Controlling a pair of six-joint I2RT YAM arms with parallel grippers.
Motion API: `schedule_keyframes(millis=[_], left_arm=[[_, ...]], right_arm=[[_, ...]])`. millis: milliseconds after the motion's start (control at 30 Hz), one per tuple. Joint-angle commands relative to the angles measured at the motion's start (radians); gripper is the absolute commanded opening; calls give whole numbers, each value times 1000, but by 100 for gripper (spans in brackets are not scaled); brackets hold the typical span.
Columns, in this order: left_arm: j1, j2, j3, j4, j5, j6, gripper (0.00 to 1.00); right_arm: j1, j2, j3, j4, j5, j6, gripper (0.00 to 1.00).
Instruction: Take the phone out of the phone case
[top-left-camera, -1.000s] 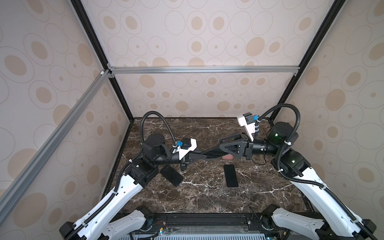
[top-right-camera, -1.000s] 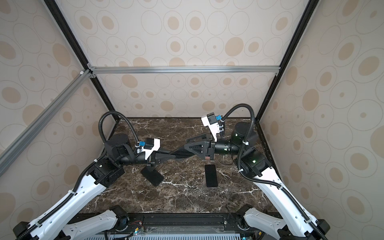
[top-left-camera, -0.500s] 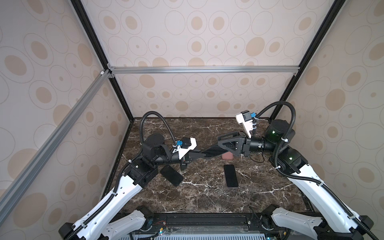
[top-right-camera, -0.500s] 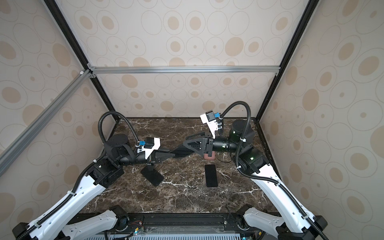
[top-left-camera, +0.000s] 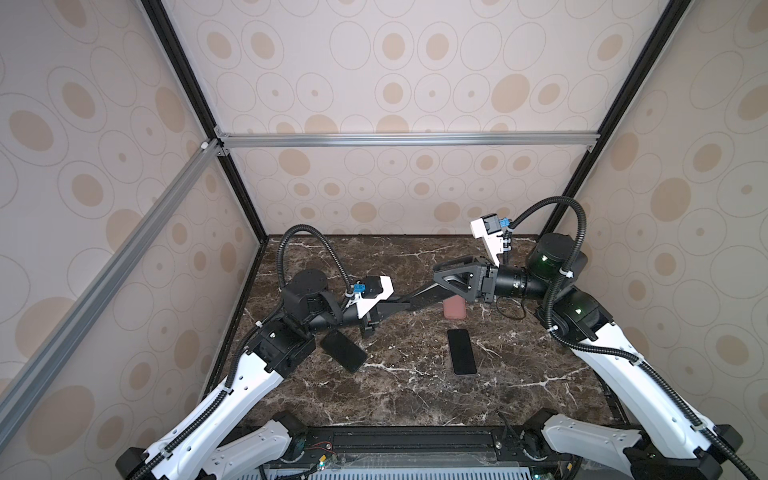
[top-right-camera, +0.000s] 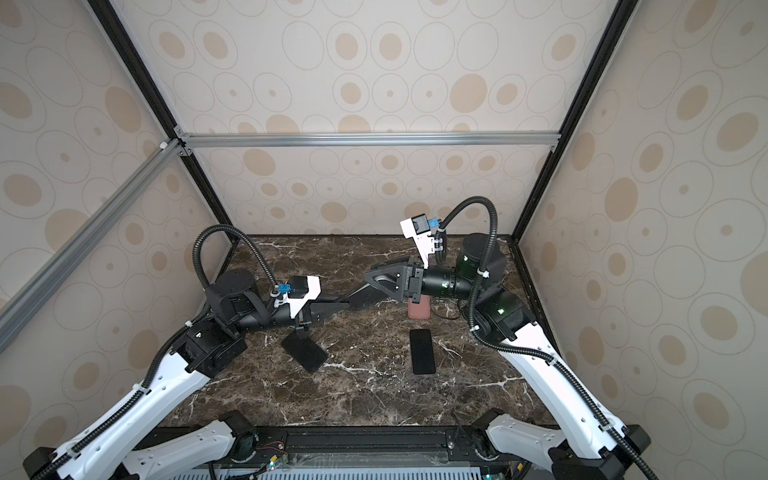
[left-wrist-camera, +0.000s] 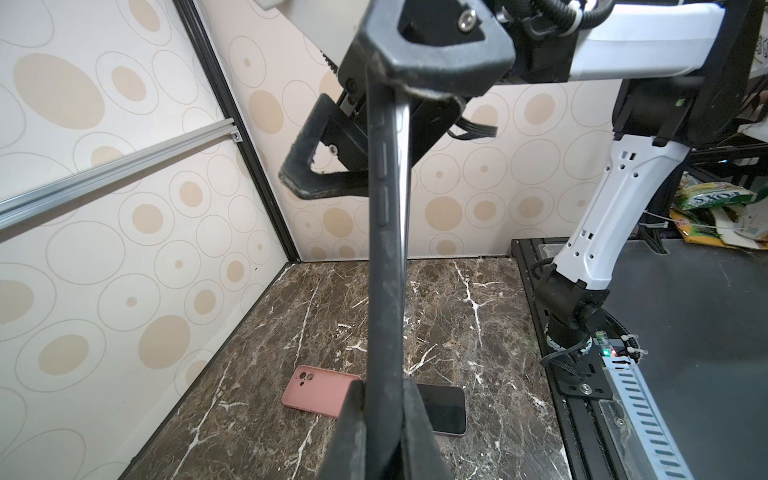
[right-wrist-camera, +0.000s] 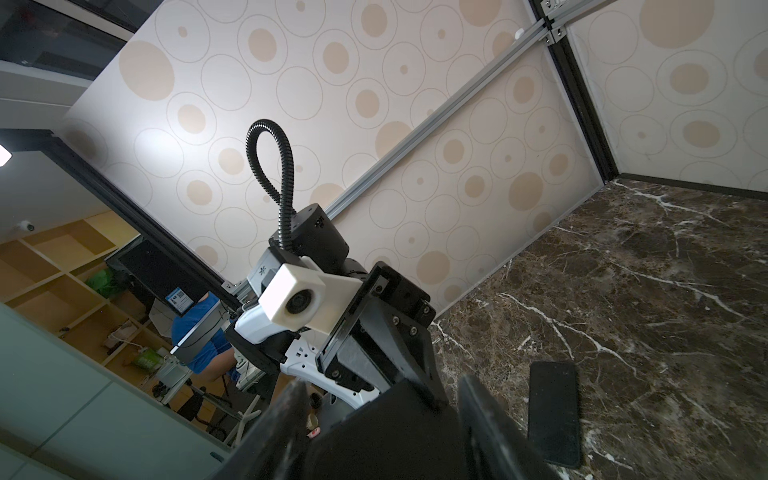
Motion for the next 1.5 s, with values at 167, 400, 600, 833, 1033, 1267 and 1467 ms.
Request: schedule_keyframes(millis=[167, 400, 600, 833, 1033, 1267, 1467], left_arm=[[5, -77, -99, 233, -52, -98, 0], [5, -118, -228, 501, -93, -421, 0], [4, -109, -278, 725, -183, -776, 0], [-7, -55, -287, 935, -143, -1024, 0], [-15, -39, -272, 943, -115, -1032, 0], [-21, -17, -271, 990, -69, -1054, 0], [-27, -4, -266, 1011, -37, -1061, 0]], right_arm=[[8, -128, -74, 167, 164, -30, 100], [7, -333, -279, 182, 417, -214, 100], [7, -342, -358, 166, 328, -281, 97], [18, -221, -387, 330, 132, -296, 84], [50, -126, -350, 450, 58, -295, 74], [86, -51, -292, 458, -15, -310, 65], [91, -43, -252, 388, -54, -364, 51]])
